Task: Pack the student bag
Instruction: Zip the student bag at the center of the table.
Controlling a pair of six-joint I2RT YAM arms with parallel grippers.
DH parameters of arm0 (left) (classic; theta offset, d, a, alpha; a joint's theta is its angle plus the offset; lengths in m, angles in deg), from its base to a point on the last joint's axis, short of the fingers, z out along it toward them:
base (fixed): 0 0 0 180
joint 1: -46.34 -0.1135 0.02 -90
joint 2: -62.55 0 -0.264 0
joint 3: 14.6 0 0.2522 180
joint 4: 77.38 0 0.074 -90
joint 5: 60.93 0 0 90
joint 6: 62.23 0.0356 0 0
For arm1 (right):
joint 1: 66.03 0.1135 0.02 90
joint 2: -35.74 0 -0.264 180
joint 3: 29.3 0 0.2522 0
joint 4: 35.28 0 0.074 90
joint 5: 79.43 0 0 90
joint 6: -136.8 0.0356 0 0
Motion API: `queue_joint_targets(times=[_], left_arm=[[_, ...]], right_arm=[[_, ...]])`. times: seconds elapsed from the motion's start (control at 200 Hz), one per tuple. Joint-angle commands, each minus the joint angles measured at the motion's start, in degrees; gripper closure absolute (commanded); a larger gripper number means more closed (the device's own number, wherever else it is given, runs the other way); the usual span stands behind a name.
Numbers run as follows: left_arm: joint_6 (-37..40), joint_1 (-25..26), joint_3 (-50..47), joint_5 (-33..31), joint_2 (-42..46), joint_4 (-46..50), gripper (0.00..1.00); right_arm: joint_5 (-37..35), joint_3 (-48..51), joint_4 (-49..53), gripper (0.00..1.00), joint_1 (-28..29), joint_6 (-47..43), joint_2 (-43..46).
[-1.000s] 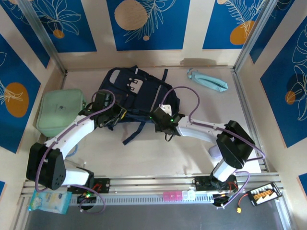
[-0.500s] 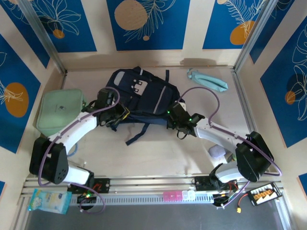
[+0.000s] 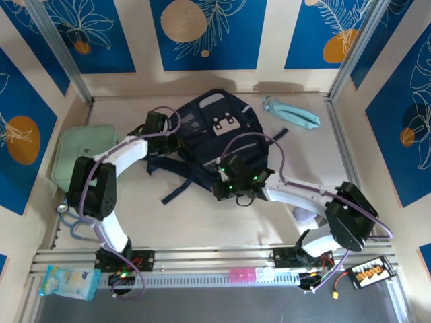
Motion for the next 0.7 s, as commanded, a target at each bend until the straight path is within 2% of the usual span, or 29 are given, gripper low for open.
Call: queue_joint_targets(times=[0.0,0.1,0.22,0.32,0.405,0.475,0.56,0.695], left_arm=[[3.60,-2.54,5.00,-3.70,-1.24,0.02,0.65],[2.81,-4.04,4.25,-7.29,0.76,4.13,0.53],[1.63,-5.02,-1.08,-6.30,6.19,5.76,0.40],[-1.75,-5.06,-6.96,1.81,11.04,3.24,0.31],[-9.14,-4.99,-13.23,11.01,14.48,-4.24,0.27],[-16.24,-4.85,-18.51,16.61,15.97,-12.99,0.26],[-22.97,-4.27,-23.01,19.86,16.21,-21.60,0.28],[-27.12,-3.18,-25.89,20.82,14.70,-25.24,0.35]], right_arm=[[3.98,-6.79,-3.49,1.00,1.29,-0.86,-4.72],[3.02,-14.12,-0.35,1.00,1.40,-0.04,-10.16],[3.76,-19.77,1.33,1.00,1.66,0.22,-14.30],[4.80,-22.08,2.31,1.00,1.81,0.73,-16.33],[4.79,-22.85,2.98,1.00,1.90,0.84,-17.23],[4.83,-22.99,3.09,1.00,1.71,0.78,-17.59],[5.31,-23.20,3.18,1.00,1.68,0.91,-17.86],[5.83,-23.17,3.52,1.00,1.71,1.46,-17.94]])
